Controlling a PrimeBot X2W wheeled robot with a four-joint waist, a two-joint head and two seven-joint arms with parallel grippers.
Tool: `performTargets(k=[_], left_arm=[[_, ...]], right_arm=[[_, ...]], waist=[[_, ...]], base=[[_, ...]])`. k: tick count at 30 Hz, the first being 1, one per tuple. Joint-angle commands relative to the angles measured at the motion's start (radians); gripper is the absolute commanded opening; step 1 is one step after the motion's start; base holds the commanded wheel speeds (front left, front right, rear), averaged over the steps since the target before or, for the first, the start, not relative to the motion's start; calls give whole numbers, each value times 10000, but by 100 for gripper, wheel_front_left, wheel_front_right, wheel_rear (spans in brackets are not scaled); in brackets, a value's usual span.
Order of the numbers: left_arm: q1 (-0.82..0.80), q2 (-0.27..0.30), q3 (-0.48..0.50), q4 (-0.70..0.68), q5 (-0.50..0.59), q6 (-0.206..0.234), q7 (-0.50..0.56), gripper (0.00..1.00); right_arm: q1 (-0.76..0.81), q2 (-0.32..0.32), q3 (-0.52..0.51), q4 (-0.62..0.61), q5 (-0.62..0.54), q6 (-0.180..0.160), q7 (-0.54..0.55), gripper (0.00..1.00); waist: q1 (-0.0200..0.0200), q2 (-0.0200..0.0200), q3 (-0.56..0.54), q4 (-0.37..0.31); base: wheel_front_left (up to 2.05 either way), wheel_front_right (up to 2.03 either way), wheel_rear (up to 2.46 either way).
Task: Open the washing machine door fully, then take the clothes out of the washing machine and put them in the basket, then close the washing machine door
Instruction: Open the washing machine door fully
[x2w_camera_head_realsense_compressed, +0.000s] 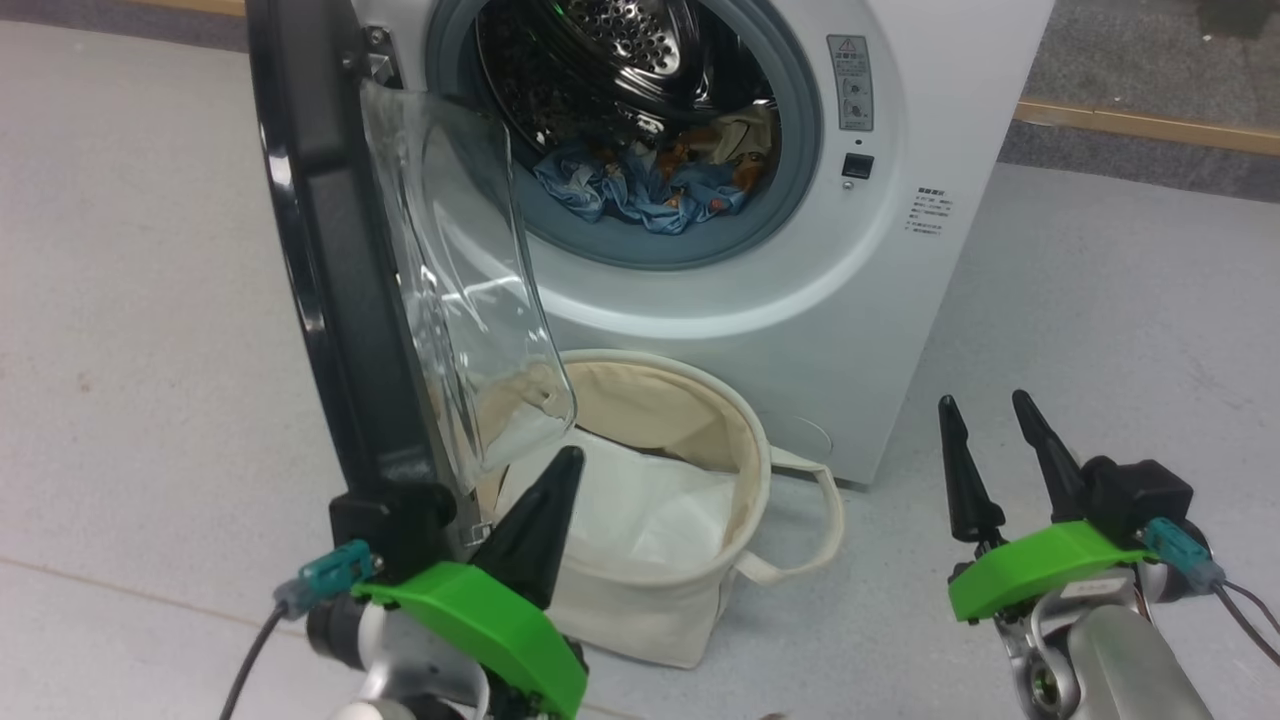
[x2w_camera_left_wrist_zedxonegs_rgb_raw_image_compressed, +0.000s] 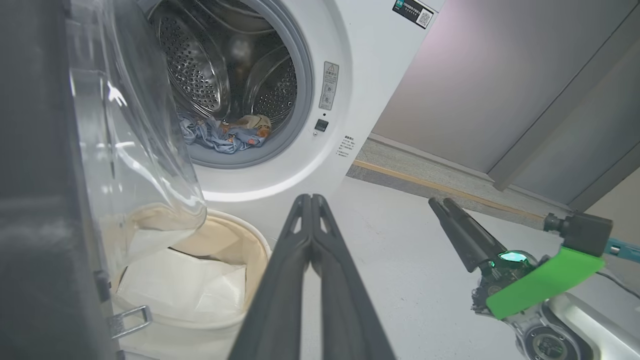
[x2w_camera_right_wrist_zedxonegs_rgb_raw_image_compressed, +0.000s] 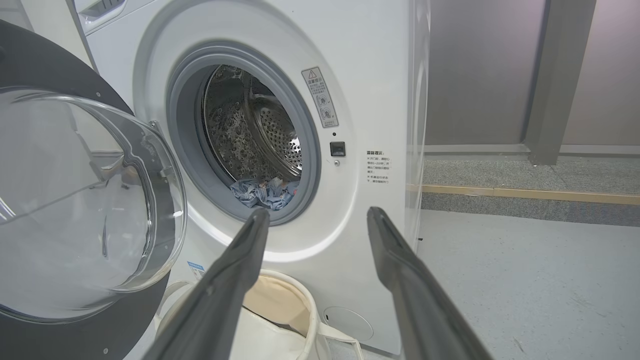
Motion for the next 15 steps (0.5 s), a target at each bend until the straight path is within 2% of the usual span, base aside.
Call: performTargets(k=[1,7,15], left_arm=[[-517,14,451,-180,159,82,-176,0],[-710,12,622,1180,268,44,-862,0],[-874,102,1136,2197,619,482,-1798,0]], right_arm=[[-493,42,211,-354,6,73,-122,100],[-511,78,213,-499,39,73,-122,100],[-447,124,335,-615,159,73,-122,100]], waist=[[0,-1,17,10],[0,-1,106,19],[0,-1,184,175]], base=[[0,0,0],[0,0,0],[0,0,0]])
